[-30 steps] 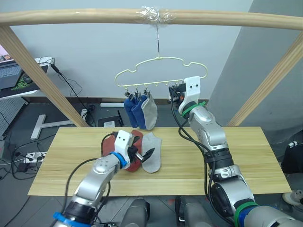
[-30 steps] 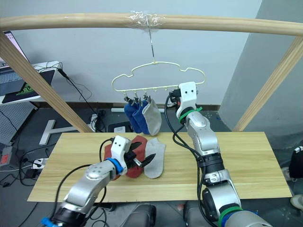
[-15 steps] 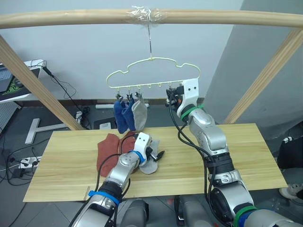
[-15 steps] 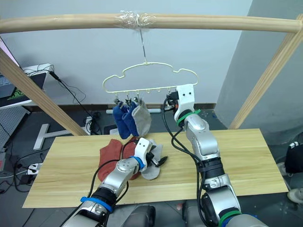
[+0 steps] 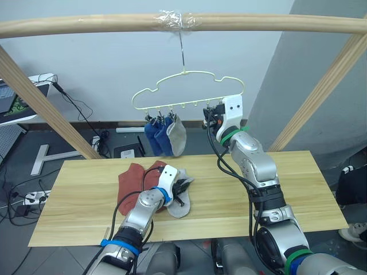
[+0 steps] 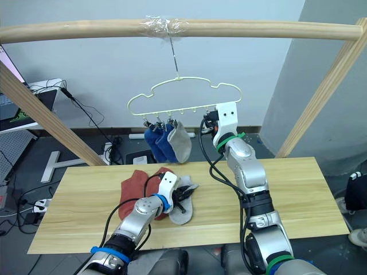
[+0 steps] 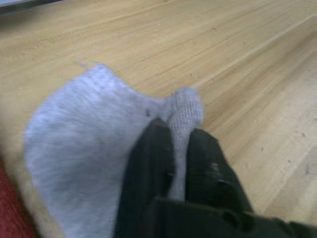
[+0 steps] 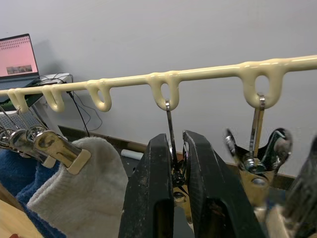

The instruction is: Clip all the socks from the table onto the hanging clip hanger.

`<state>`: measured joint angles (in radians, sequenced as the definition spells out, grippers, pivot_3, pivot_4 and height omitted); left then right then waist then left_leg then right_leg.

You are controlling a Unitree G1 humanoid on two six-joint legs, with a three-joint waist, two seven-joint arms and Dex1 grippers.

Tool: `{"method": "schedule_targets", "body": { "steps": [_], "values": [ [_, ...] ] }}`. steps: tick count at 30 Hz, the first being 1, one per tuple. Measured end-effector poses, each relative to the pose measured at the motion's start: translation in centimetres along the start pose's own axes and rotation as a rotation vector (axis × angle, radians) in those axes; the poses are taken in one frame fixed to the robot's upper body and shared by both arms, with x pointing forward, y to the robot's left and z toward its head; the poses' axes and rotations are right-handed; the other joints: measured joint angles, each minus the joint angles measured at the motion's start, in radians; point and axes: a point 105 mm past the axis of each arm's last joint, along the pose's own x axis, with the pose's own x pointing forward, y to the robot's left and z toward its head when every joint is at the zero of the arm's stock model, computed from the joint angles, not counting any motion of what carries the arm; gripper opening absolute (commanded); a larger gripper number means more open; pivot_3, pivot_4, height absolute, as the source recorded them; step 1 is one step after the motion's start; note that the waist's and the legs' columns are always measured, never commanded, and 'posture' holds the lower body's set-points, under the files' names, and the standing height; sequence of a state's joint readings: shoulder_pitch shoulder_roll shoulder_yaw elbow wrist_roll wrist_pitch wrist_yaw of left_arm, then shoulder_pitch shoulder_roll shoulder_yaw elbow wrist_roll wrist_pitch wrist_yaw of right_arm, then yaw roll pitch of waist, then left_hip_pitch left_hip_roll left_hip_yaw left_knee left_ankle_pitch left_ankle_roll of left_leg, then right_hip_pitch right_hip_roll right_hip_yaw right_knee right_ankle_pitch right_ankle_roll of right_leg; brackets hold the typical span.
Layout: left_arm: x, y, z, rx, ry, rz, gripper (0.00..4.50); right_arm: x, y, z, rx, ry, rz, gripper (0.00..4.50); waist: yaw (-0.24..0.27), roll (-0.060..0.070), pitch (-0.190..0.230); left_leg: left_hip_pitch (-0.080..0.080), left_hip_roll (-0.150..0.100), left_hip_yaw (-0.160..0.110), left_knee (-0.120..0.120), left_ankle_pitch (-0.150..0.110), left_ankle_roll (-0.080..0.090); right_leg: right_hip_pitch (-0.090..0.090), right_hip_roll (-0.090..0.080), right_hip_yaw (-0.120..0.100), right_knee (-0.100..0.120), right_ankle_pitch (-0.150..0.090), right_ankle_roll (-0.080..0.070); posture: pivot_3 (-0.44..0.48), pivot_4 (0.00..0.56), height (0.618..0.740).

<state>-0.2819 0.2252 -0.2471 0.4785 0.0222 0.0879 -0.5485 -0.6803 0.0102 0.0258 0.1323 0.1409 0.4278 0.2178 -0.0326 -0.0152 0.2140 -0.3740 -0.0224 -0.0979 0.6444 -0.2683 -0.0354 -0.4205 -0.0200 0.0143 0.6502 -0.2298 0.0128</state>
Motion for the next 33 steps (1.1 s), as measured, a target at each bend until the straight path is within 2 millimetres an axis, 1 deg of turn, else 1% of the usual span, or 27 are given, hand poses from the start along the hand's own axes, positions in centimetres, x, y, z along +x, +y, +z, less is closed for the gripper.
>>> {"method": "schedule_targets", "body": {
  "steps": [4,5,6,7,10,11,12,14,16,22,25,28,33],
  "values": [
    [-0.2,-2.0,-0.1,-0.056,-0.029,-0.073,0.03,-0.1,-0.4,0.0,-0.010,0.005,0.005,0.06,0.001,0.000,0.000,-0.001,0.000,0.000,0.000,0.000,0.000,0.000,0.000,0.000,-0.001,0.000,0.000,0.014,0.217,0.740],
    [-0.3,-2.2,0.0,-0.062,-0.042,-0.082,0.03,-0.2,-0.5,0.0,-0.010,0.010,0.010,0.06,0.001,0.000,0.000,-0.002,0.000,-0.001,0.000,0.000,0.000,-0.001,0.000,-0.001,-0.001,0.000,0.000,0.014,0.217,0.740],
    [-0.4,-2.5,0.6,-0.061,-0.072,-0.093,0.03,-0.3,-0.6,0.0,-0.005,0.016,0.013,0.06,0.002,0.000,0.000,-0.002,0.000,-0.001,0.000,0.000,0.000,-0.001,0.000,-0.001,-0.001,0.000,0.000,0.014,0.214,0.740],
    [-0.6,-2.7,2.0,-0.038,-0.133,-0.102,0.03,-0.4,-1.0,0.1,0.010,0.027,0.016,0.06,0.004,0.000,0.000,-0.003,0.000,-0.002,0.001,0.000,0.000,-0.002,0.000,-0.001,-0.001,0.000,0.000,0.014,0.214,0.740],
    [-1.7,-2.8,7.7,0.118,-0.364,-0.103,0.03,-0.5,-2.2,1.0,0.058,0.064,0.014,0.06,0.009,0.000,0.000,-0.005,0.000,-0.003,0.001,0.000,0.000,-0.002,-0.001,-0.001,-0.002,0.000,-0.001,0.009,0.208,0.740],
    [-2.2,-2.9,9.4,0.169,-0.428,-0.104,0.03,-0.7,-2.4,1.2,0.075,0.075,0.018,0.06,0.009,0.000,0.000,-0.005,0.000,-0.002,0.001,0.000,0.000,-0.002,-0.001,-0.001,-0.002,0.000,-0.001,0.009,0.208,0.740],
    [-2.7,-3.1,10.7,0.212,-0.483,-0.103,0.03,-0.8,-2.5,1.4,0.086,0.088,0.029,0.06,0.008,0.000,0.000,-0.004,0.000,-0.002,0.001,0.000,0.000,-0.001,-0.001,-0.001,-0.002,0.000,-0.001,0.009,0.208,0.740],
    [-3.2,-3.6,12.1,0.271,-0.541,-0.107,0.03,-0.8,-2.4,1.7,0.135,0.122,0.058,0.06,0.006,0.000,0.000,-0.004,0.000,-0.002,0.000,0.000,0.000,-0.002,-0.001,-0.001,-0.002,0.000,-0.001,0.009,0.208,0.740],
    [-3.3,-4.0,12.4,0.301,-0.560,-0.114,0.03,-0.9,-2.2,2.0,0.187,0.161,0.085,0.06,0.004,0.000,0.000,-0.005,0.000,-0.002,0.000,0.000,0.000,-0.002,0.000,-0.001,-0.002,0.000,-0.001,0.004,0.201,0.740],
    [-3.6,-4.1,13.7,0.403,-0.618,-0.080,0.03,-1.5,-1.5,2.0,0.347,0.252,0.139,0.06,0.004,0.000,0.000,-0.005,0.000,-0.001,0.000,0.000,0.000,-0.002,0.000,-0.002,-0.002,0.000,0.000,-0.004,0.201,0.740],
    [-3.9,-4.2,15.2,0.494,-0.681,-0.052,0.03,-1.8,-1.4,1.9,0.438,0.290,0.141,0.06,0.005,0.000,0.000,-0.006,-0.001,0.000,0.001,0.000,0.000,-0.002,0.000,-0.002,-0.002,0.001,0.000,-0.004,0.201,0.740],
    [-4.4,-4.4,16.2,0.573,-0.735,-0.031,0.03,-2.1,-1.7,2.0,0.477,0.312,0.138,0.06,0.006,0.000,0.000,-0.006,-0.001,0.001,0.001,0.000,0.000,-0.002,0.000,-0.002,-0.002,0.001,0.000,-0.011,0.202,0.740],
    [-4.6,-4.7,16.2,0.650,-0.761,-0.028,0.03,-2.3,-2.3,2.3,0.501,0.315,0.125,0.06,0.006,0.000,0.000,-0.006,-0.001,0.001,0.001,0.000,0.001,-0.002,0.000,-0.002,-0.002,0.001,0.000,-0.014,0.202,0.740]
  ]
}}
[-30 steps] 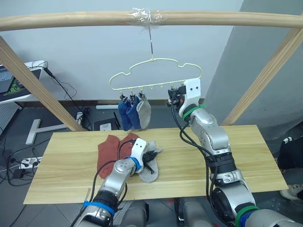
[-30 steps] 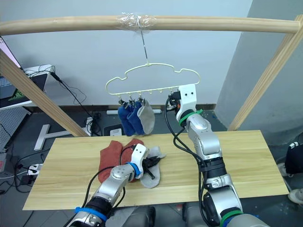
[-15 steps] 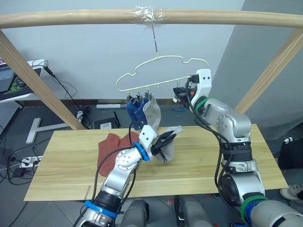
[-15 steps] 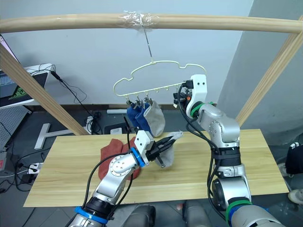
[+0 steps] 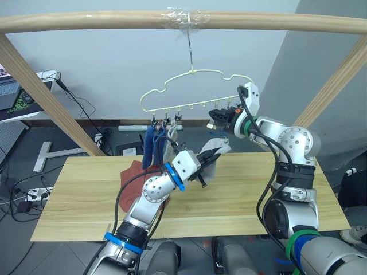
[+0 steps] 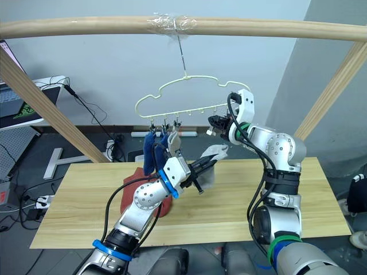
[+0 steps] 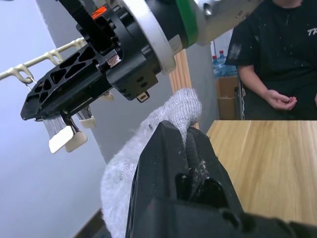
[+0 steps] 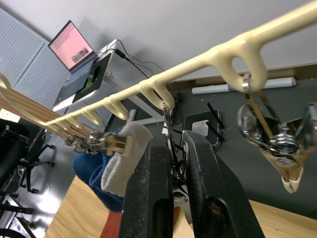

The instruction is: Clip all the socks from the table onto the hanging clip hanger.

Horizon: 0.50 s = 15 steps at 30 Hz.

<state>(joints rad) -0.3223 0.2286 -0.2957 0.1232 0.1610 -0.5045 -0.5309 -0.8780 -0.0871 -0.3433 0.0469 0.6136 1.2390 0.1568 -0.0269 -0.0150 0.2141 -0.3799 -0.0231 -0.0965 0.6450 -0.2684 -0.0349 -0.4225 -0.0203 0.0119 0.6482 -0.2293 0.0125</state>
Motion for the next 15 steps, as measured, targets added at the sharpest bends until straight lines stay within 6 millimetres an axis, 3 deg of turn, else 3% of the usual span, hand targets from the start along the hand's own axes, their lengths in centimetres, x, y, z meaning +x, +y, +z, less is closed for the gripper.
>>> {"method": "schedule_targets", "body": {
  "steps": [15],
  "values": [
    [-0.2,1.2,-0.1,0.137,-0.021,0.040,0.03,-0.7,-0.5,0.4,0.104,0.040,0.019,0.06,0.000,0.000,0.000,0.000,0.000,0.001,0.000,0.000,0.000,0.000,0.000,-0.001,0.000,0.000,0.000,-0.023,0.204,0.740]
  ]
}}
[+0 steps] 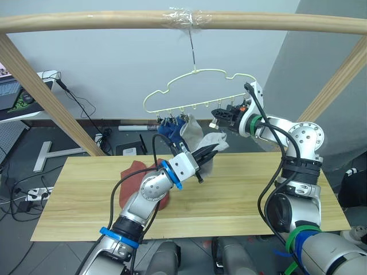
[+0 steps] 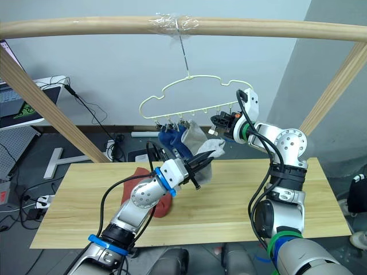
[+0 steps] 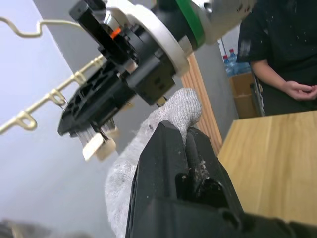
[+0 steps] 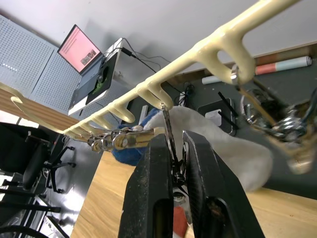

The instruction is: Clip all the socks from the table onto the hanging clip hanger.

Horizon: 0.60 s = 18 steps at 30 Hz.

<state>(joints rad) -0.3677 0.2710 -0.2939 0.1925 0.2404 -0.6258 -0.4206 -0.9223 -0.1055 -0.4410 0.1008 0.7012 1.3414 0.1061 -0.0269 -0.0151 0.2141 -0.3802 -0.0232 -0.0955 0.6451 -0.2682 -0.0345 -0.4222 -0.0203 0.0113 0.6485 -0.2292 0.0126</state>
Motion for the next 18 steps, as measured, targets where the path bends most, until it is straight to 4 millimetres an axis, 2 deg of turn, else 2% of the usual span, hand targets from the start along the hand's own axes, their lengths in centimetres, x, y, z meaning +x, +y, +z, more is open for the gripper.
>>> {"method": "schedule_targets", "body": {
  "steps": [7,18],
  "values": [
    [0.0,1.2,0.1,0.047,-0.015,0.055,0.03,-0.3,-0.1,0.1,0.008,0.006,0.005,0.06,0.000,0.000,0.000,0.000,0.000,0.000,0.000,0.000,0.000,0.000,0.000,0.000,0.000,0.000,0.000,-0.024,0.203,0.740],
    [0.0,1.4,-0.2,0.062,-0.004,0.064,0.03,-0.5,-0.2,0.1,0.027,0.007,0.002,0.06,0.000,0.000,0.000,0.000,0.000,0.000,0.000,0.000,0.000,0.000,0.000,0.000,0.000,0.000,0.000,-0.028,0.203,0.740]
  ]
}}
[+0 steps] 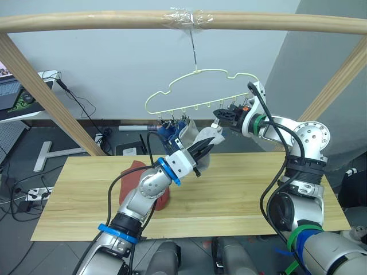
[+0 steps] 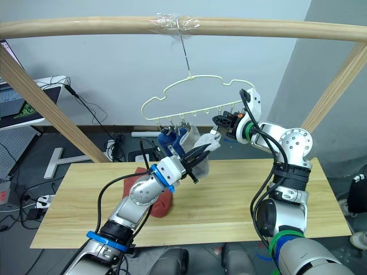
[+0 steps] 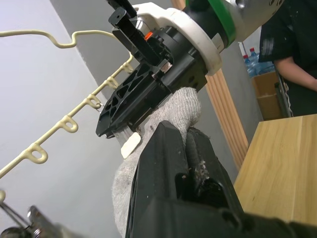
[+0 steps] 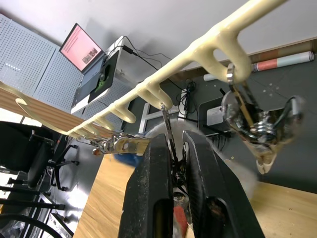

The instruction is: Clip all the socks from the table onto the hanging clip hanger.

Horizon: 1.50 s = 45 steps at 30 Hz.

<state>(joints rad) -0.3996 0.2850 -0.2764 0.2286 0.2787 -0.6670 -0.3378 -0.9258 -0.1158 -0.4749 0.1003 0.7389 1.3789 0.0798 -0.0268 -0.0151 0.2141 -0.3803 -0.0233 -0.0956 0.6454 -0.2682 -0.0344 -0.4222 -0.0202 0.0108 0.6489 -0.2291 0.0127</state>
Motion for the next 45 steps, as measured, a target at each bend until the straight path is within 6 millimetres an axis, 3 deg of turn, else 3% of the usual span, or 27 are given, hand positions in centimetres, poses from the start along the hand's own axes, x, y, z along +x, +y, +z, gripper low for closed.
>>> {"method": "schedule_targets", "body": {
  "steps": [15,28,32,35,36,40,45],
  "values": [
    [0.6,0.5,-0.2,0.025,-0.008,0.008,0.03,-0.3,0.2,-0.1,0.024,0.016,0.005,0.06,0.000,0.000,0.000,0.000,0.000,0.000,0.000,0.000,0.000,0.000,0.000,0.000,0.000,0.000,0.000,-0.028,0.204,0.740],
    [0.7,0.2,-0.4,-0.015,0.009,-0.003,0.00,-0.7,-0.8,0.1,0.076,0.002,-0.006,4.49,-0.005,0.000,0.000,0.000,0.000,0.001,0.000,0.000,0.000,-0.001,0.000,0.000,0.001,0.000,0.000,-0.035,0.200,0.740],
    [1.0,-0.4,-1.1,-0.123,0.050,-0.005,0.00,-2.2,-0.6,1.9,0.095,-0.035,0.046,4.49,-0.003,0.000,0.000,0.000,0.000,0.001,0.000,0.000,0.000,-0.001,0.000,0.000,0.000,0.000,0.000,-0.040,0.197,0.740],
    [1.2,-0.8,-2.2,-0.270,0.114,0.026,0.00,-4.1,0.2,2.8,-0.006,-0.080,0.093,4.49,-0.004,0.000,0.000,-0.001,0.000,0.001,0.000,-0.001,0.002,-0.001,0.000,0.000,0.000,0.000,0.000,-0.044,0.196,0.740],
    [1.2,-0.7,-2.5,-0.315,0.131,0.043,0.51,-4.4,0.4,2.6,-0.037,-0.085,0.099,4.50,-0.006,0.000,0.000,-0.001,0.000,0.001,0.000,-0.001,0.002,-0.001,0.000,0.000,0.000,0.000,0.000,-0.043,0.195,0.740],
    [1.0,-0.4,-3.7,-0.487,0.191,0.091,1.44,-4.5,0.2,0.3,-0.140,-0.088,0.072,4.50,-0.017,0.000,0.000,-0.001,0.001,0.003,0.000,-0.001,0.002,-0.002,0.000,0.001,0.001,0.000,0.000,-0.042,0.192,0.740],
    [0.0,-0.2,-3.8,-0.532,0.215,0.075,2.85,-4.2,-0.7,-0.8,-0.327,-0.165,-0.038,4.50,-0.022,0.000,0.000,0.000,0.001,0.004,0.001,-0.001,0.002,-0.001,0.002,0.001,0.001,-0.003,0.004,-0.035,0.190,0.740]
  ]
}}
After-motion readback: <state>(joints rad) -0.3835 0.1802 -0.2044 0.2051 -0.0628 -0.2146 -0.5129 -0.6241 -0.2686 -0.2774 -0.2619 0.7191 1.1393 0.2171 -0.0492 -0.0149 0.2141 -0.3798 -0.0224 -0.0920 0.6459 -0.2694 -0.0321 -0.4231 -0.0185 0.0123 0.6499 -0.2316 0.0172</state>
